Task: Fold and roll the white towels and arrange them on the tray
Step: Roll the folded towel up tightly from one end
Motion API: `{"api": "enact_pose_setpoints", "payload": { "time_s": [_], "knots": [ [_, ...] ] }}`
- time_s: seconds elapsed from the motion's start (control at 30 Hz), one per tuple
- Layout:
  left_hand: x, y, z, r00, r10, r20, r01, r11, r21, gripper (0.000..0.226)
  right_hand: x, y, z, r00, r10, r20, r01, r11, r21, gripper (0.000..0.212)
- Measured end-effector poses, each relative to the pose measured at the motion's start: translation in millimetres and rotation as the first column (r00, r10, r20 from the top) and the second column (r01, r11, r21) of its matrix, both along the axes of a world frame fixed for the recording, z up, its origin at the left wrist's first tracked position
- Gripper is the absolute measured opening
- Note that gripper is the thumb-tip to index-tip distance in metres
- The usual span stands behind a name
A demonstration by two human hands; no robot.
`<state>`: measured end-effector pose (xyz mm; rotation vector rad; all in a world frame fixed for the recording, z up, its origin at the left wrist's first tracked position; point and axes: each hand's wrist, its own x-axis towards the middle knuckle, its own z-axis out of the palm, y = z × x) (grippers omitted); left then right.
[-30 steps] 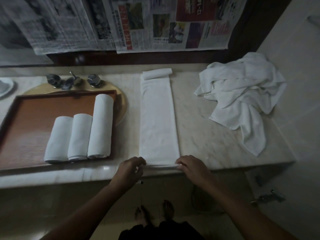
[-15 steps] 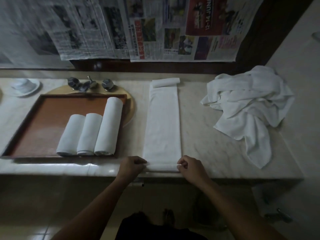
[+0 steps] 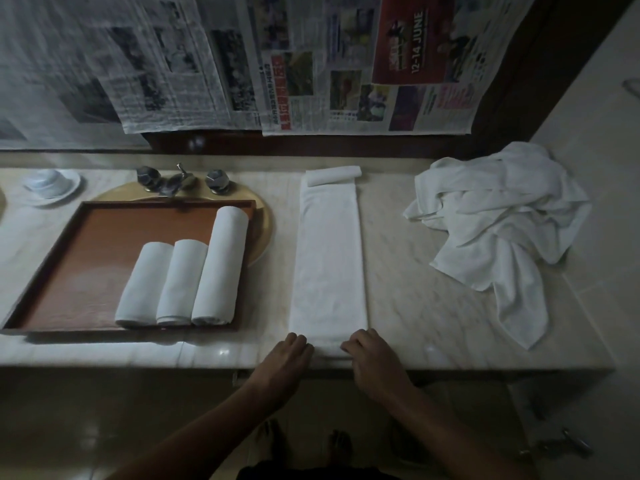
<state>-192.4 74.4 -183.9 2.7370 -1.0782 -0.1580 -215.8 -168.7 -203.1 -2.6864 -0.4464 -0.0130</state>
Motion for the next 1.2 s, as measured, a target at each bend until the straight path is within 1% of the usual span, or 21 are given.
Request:
{"api": "enact_pose_setpoints", "payload": {
  "time_s": [0.13, 0.2, 0.3, 0.37, 0.43, 0.47, 0.53, 0.57, 0.63, 0.67, 0.73, 0.77, 0.83, 0.9, 0.97, 1.03, 1.07, 1.13, 1.2],
  "knots": [
    [7, 8, 6, 0.993, -0.099, 0.071, 0.097, 0.995, 0.028, 0.047, 1, 1, 6, 0.998, 0.031, -0.051, -0.035, 0.996, -0.081, 0.044],
    [12, 9, 6, 0.985, -0.137, 0.108, 0.129, 0.989, 0.074, 0.046, 2, 1, 7, 0.997, 0.047, -0.058, -0.053, 0.994, -0.097, 0.044],
    [16, 12, 8, 0.980, -0.177, 0.091, 0.163, 0.976, 0.141, 0.055, 4, 1, 6, 0.996, 0.067, -0.052, -0.073, 0.990, -0.122, 0.042],
    [19, 14, 7, 0.982, -0.180, 0.063, 0.169, 0.974, 0.154, 0.061, 6, 0, 6, 0.997, 0.065, -0.036, -0.069, 0.989, -0.128, 0.042],
    [24, 14, 7, 0.988, -0.151, 0.041, 0.144, 0.980, 0.136, 0.059, 7, -2, 9, 0.997, 0.071, 0.003, -0.070, 0.989, -0.133, 0.043],
    [27, 13, 6, 0.993, -0.117, 0.014, 0.115, 0.989, 0.094, 0.050, 9, -3, 11, 0.997, 0.073, 0.012, -0.071, 0.989, -0.133, 0.045],
    [34, 10, 8, 0.991, -0.001, -0.135, -0.005, 0.999, -0.042, 0.031, 14, -7, 12, 0.998, 0.067, -0.021, -0.069, 0.991, -0.117, 0.049],
    [39, 10, 11, 0.976, 0.069, -0.205, -0.085, 0.994, -0.073, 0.028, 17, -11, 10, 0.997, 0.055, -0.048, -0.060, 0.992, -0.112, 0.050],
    [48, 11, 20, 0.930, 0.175, -0.324, -0.208, 0.975, -0.072, 0.025, 24, -18, 8, 0.993, 0.018, -0.116, -0.030, 0.994, -0.101, 0.044],
    [52, 13, 22, 0.899, 0.222, -0.378, -0.271, 0.959, -0.080, 0.024, 27, -21, 8, 0.988, -0.005, -0.156, -0.005, 0.998, -0.067, 0.039],
    [61, 14, 25, 0.813, 0.303, -0.496, -0.405, 0.908, -0.109, 0.020, 34, -24, 10, 0.973, -0.075, -0.219, 0.090, 0.994, 0.062, 0.026],
    [65, 15, 24, 0.763, 0.328, -0.557, -0.465, 0.877, -0.121, 0.018, 37, -25, 12, 0.962, -0.117, -0.246, 0.152, 0.980, 0.127, 0.020],
    [71, 16, 21, 0.664, 0.371, -0.649, -0.573, 0.810, -0.124, 0.018, 42, -26, 17, 0.922, -0.194, -0.337, 0.275, 0.937, 0.214, 0.016],
    [74, 17, 19, 0.598, 0.404, -0.692, -0.649, 0.751, -0.122, 0.014, 45, -27, 20, 0.881, -0.228, -0.416, 0.351, 0.902, 0.250, 0.016],
    [76, 19, 16, 0.561, 0.418, -0.715, -0.689, 0.715, -0.122, 0.014, 47, -27, 22, 0.861, -0.243, -0.447, 0.378, 0.893, 0.244, 0.015],
    [75, 18, 13, 0.565, 0.420, -0.710, -0.698, 0.702, -0.140, 0.015, 47, -27, 23, 0.851, -0.262, -0.455, 0.399, 0.886, 0.236, 0.013],
    [74, 17, 12, 0.587, 0.416, -0.694, -0.687, 0.709, -0.157, 0.017, 47, -26, 23, 0.852, -0.267, -0.450, 0.401, 0.886, 0.233, 0.012],
    [69, 13, 11, 0.658, 0.420, -0.625, -0.653, 0.731, -0.197, 0.022, 47, -22, 24, 0.872, -0.269, -0.409, 0.383, 0.895, 0.228, 0.012],
    [62, 8, 11, 0.742, 0.449, -0.497, -0.620, 0.743, -0.254, 0.025, 46, -18, 22, 0.901, -0.268, -0.341, 0.350, 0.913, 0.210, 0.013]
  ]
}}
